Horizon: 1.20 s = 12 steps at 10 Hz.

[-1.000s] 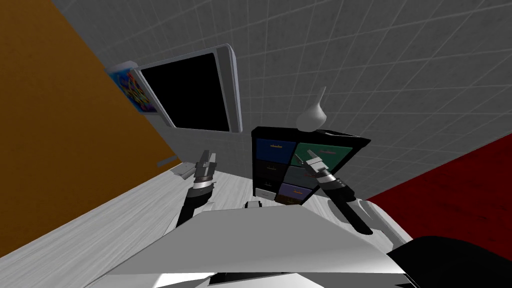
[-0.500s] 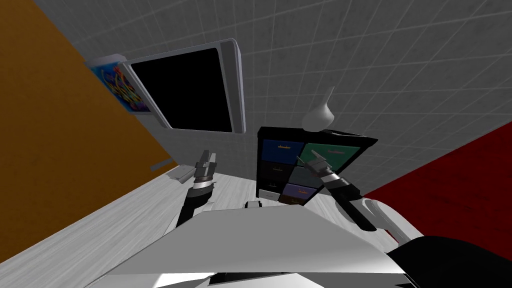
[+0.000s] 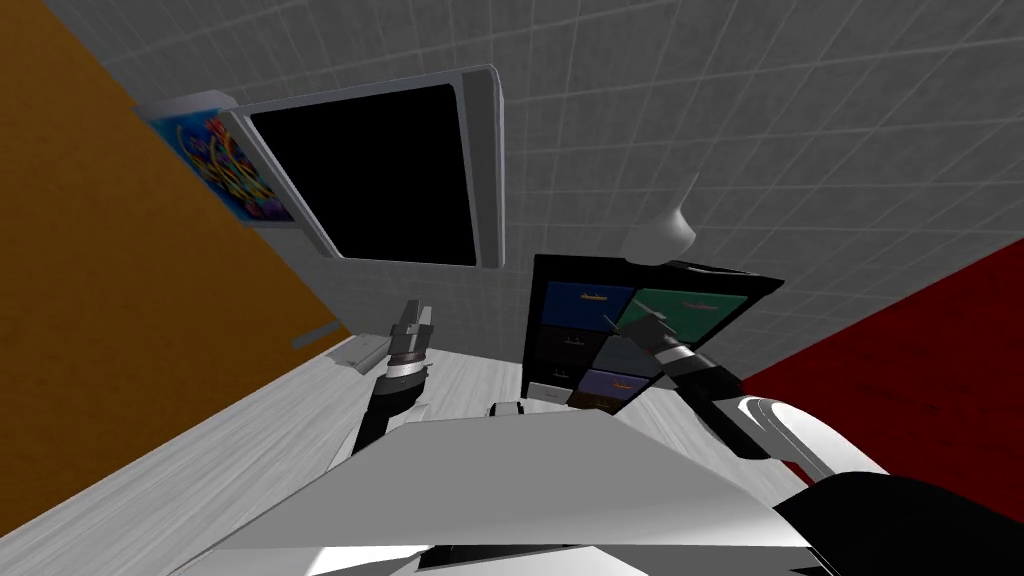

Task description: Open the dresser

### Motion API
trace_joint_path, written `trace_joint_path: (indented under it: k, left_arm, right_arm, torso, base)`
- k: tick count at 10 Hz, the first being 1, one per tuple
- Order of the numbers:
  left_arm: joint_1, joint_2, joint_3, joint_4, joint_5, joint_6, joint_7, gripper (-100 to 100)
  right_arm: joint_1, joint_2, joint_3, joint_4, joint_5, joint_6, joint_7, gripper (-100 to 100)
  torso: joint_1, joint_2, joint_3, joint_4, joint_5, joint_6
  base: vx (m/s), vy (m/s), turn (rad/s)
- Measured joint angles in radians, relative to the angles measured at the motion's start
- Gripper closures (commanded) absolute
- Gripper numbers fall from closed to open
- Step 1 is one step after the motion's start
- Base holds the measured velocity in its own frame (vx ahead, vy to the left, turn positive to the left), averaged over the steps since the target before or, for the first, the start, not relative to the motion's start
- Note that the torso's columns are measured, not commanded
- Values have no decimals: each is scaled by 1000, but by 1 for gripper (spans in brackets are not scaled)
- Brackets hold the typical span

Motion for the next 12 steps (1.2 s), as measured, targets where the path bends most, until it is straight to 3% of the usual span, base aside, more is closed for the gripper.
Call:
trace_joint_path:
  k: [8, 11, 12]
  left_arm:
    - [0, 0, 0, 0, 0, 0, 0, 0]
    - [0, 0, 0, 0, 0, 0, 0, 0]
    - [0, 0, 0, 0, 0, 0, 0, 0]
  right_arm:
    - [2, -98, -88, 75, 155, 51, 148, -100]
    - [20, -130, -109, 69, 175, 71, 152, -100]
    - [21, -132, -111, 68, 174, 72, 148, 100]
  torso:
    - [3, -1, -1, 0, 1, 0]
    - [-2, -5, -3, -1, -1, 0]
    - [-1, -2, -2, -1, 0, 0]
  base:
    - [44, 147, -42]
    - [76, 47, -17]
    - [11, 5, 3]
